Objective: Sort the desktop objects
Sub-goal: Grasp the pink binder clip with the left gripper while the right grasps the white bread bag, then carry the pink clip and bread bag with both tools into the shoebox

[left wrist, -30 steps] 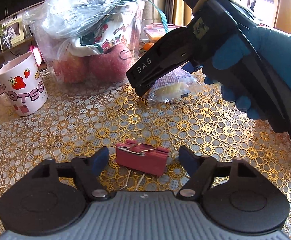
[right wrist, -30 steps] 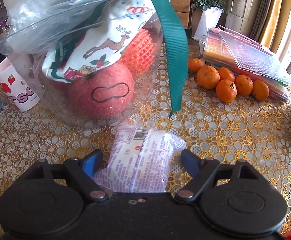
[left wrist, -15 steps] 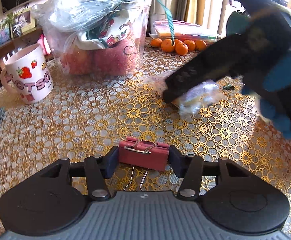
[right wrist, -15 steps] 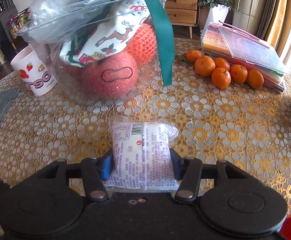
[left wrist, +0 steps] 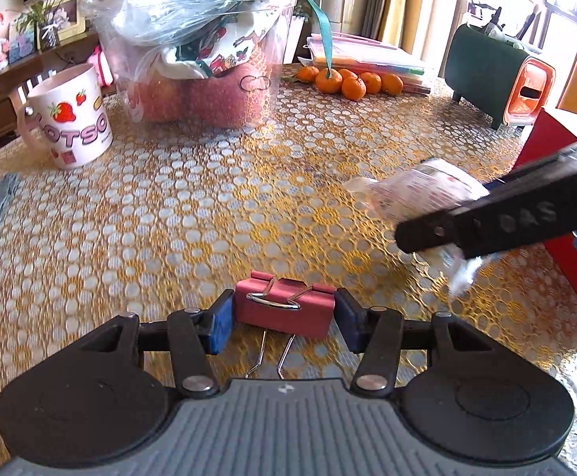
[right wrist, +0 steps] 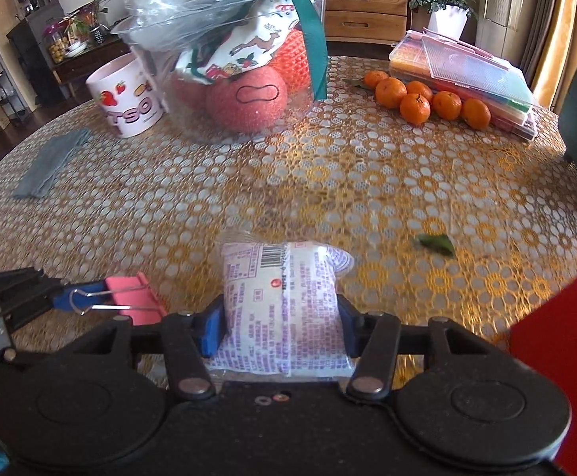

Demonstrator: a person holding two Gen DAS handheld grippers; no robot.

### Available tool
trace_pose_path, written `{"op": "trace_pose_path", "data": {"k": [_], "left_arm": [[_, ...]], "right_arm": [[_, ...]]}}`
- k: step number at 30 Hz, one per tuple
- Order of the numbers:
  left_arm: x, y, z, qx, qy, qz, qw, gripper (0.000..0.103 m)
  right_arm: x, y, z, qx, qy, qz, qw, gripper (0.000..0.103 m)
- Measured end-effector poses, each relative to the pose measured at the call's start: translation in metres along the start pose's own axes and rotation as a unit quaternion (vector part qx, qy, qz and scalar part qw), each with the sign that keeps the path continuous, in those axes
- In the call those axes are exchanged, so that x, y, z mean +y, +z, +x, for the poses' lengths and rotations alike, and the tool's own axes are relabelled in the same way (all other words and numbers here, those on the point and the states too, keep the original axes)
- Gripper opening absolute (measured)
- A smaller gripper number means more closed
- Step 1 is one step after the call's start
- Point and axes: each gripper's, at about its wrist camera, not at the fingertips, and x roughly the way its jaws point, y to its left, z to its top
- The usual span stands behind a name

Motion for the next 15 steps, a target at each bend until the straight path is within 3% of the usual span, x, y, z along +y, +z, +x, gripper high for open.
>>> {"op": "trace_pose_path", "data": {"k": [15], "left_arm": [[-0.030,-0.016,-0.060,-0.004,-0.007,-0.005,1.0000,0.052]], "right_arm": [[-0.003,-0.057,-0.075,-0.008,0.033,0.007,0.999,0.054]]}}
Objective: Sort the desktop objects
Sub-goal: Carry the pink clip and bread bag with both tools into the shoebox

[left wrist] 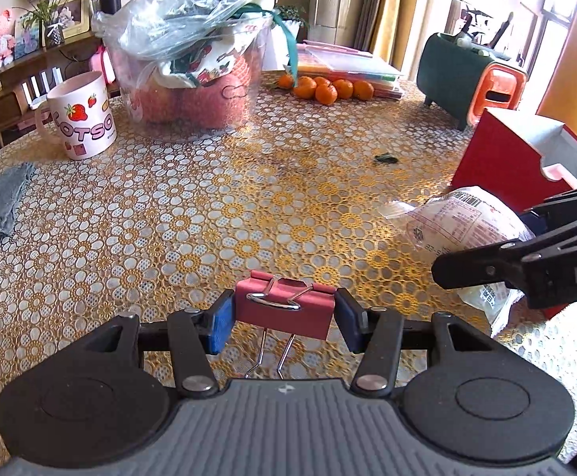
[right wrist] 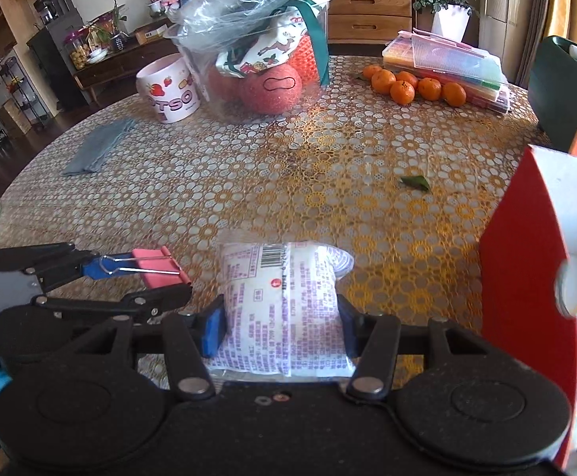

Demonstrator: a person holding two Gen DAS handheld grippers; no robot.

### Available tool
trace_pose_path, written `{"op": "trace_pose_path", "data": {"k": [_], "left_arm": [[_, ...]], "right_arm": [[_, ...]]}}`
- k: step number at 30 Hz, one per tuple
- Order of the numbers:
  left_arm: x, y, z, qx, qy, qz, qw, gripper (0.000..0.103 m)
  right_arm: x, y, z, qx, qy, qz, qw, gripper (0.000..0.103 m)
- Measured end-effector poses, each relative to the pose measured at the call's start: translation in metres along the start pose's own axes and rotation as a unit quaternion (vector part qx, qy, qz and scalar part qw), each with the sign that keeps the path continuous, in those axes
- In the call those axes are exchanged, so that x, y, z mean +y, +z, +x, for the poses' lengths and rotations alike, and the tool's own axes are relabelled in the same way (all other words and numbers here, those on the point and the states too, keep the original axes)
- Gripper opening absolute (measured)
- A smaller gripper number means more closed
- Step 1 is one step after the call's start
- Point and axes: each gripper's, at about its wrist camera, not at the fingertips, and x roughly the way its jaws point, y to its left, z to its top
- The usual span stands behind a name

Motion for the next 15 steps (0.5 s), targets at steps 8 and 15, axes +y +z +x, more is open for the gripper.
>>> {"op": "trace_pose_path", "data": {"k": [8,15], "left_arm": [[-0.028,0.002,-0.041,-0.014,-0.014,0.013,0.9997,0.052],[-0.063,0.010,-0.075,-0.027,-0.031,0.033,0.9986,0.052]], "right_arm": [[-0.003,-0.021,-0.050,-0.022,0.012,0.004,1.000,0.054],[-0.014,-0.035,-0.096,-0.043,0.018,0.012,0.999,0.054]]}}
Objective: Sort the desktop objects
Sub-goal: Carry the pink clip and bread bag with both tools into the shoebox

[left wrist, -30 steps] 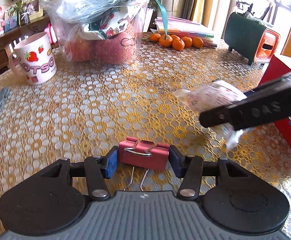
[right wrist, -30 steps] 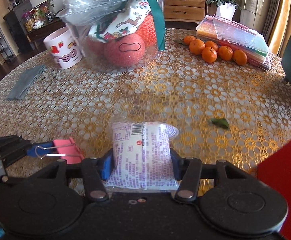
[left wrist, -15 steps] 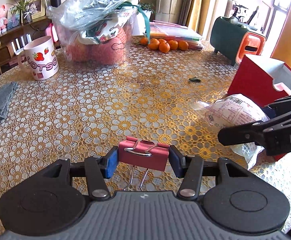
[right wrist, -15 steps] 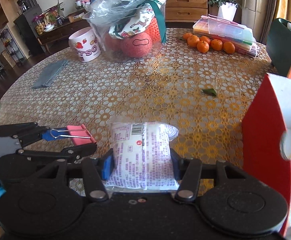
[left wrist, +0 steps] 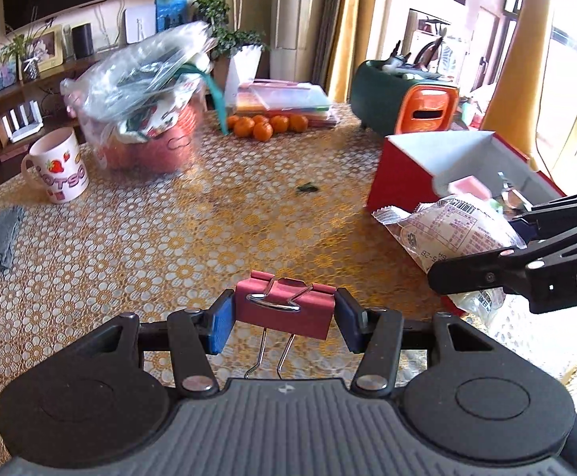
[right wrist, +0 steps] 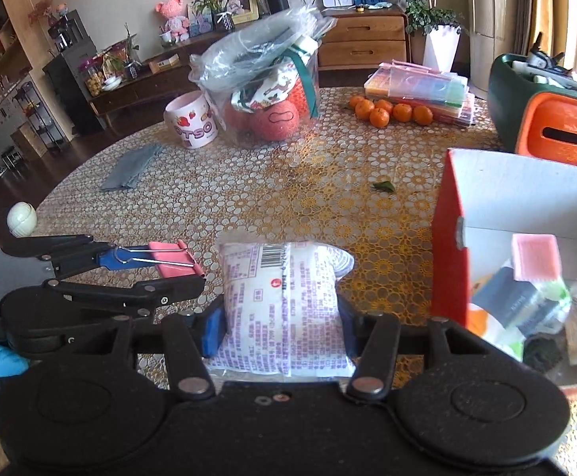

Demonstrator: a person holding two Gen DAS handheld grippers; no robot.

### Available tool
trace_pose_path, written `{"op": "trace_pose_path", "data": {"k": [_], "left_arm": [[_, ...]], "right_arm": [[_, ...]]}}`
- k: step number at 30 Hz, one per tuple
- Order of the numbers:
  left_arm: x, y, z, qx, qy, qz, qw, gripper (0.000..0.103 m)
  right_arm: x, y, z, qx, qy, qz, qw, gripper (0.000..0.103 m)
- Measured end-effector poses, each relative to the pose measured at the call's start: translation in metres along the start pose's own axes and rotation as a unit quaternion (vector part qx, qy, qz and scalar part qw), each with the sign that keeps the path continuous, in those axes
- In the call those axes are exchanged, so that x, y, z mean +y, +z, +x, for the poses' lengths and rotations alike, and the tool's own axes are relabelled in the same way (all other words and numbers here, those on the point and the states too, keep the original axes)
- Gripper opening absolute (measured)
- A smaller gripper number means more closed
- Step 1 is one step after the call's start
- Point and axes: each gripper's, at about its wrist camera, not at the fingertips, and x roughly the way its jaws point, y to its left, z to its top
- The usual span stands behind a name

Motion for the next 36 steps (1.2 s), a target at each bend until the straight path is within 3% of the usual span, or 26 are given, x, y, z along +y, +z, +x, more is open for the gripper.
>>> {"op": "trace_pose_path", "data": {"k": [9,18,28,36], "left_arm": [[-0.053,0.020,-0.024,-0.018,-0.019,0.027,0.9993,0.052],[-0.110,0.040,-0.023,-0.028,-0.034,0.063,0.9970,0.052],[-0.170,0.063,0.010,-0.020,-0.053,0.102,0.9932,0.052],[-0.208,0.079,0.054,-0.005,-0.055,0.128,0.9902,0.052]], "right_arm": [[-0.033,-0.010,-0.050,-0.035,-0.020,0.018,0.999,0.054],[-0.081,-0.021,-0.093,-0.071,-0.050,0.048,0.995,0.054],[-0.148,-0.022,-0.120,-0.102,-0.097,0.085,0.986,0.054],[-0.197,-0.019,-0.112,-0.102,-0.130,0.110,0.980,0.054]]}}
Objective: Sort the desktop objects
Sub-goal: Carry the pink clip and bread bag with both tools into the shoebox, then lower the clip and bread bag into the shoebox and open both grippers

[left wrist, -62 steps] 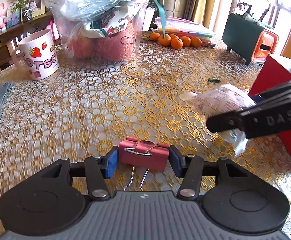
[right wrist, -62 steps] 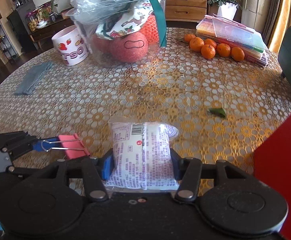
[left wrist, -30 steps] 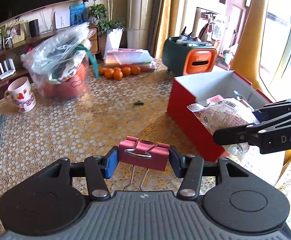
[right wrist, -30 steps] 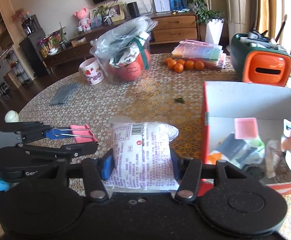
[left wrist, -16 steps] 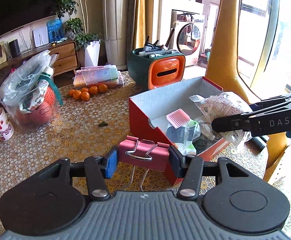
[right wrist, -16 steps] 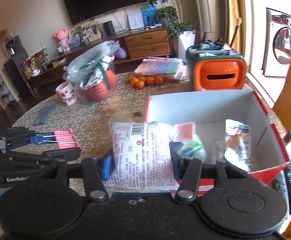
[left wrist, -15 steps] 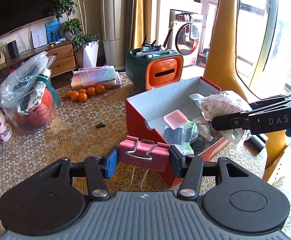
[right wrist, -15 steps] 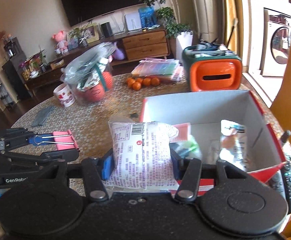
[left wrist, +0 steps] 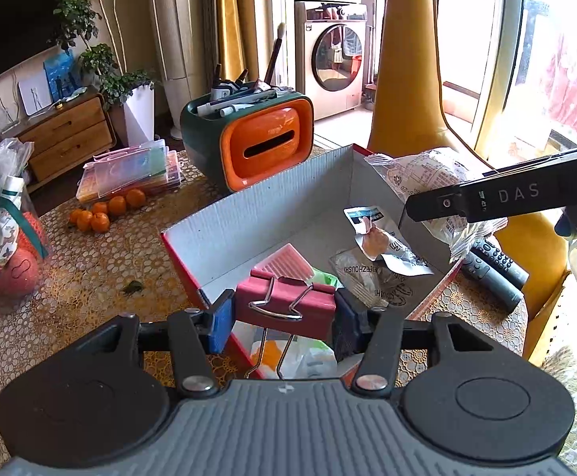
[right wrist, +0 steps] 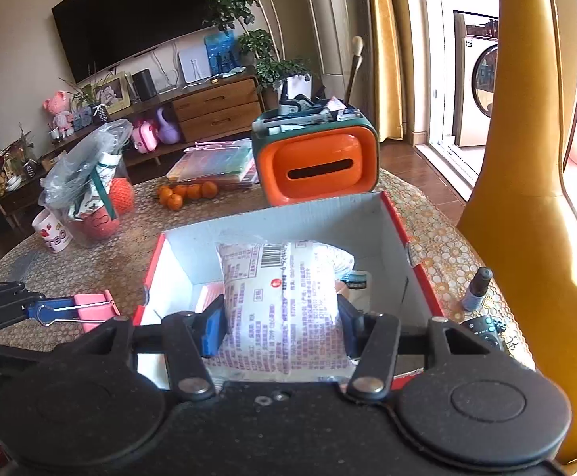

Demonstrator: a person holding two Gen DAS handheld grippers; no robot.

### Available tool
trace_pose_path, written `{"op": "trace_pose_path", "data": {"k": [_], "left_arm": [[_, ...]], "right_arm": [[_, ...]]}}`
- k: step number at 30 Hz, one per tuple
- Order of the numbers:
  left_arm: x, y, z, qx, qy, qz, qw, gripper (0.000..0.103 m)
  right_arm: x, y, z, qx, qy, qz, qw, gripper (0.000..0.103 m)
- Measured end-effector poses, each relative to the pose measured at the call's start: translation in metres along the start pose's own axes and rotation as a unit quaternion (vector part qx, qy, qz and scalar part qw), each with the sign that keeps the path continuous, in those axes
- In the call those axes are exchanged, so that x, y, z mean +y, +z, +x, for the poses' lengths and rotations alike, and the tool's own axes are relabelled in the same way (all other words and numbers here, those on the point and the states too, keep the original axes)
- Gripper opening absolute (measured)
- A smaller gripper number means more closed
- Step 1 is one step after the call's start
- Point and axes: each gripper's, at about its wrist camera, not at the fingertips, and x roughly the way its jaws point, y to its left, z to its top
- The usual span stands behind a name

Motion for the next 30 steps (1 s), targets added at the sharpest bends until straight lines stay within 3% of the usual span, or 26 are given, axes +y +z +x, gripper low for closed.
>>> {"op": "trace_pose_path", "data": {"k": [14,30], "left_arm": [[-0.020,0.011,0.068,0.049,0.003,0.025,0.9985,0.052],[-0.018,0.009,0.095,0.073,0.000,0.023,0.9970,0.053]], "right_arm": [[-0.033,-0.004,0.055,0.029,-0.024,0.016,0.999,0.054],[-0.037,-0.018,0.080,0.045,-0.026,0.020,0.998,0.054]]}}
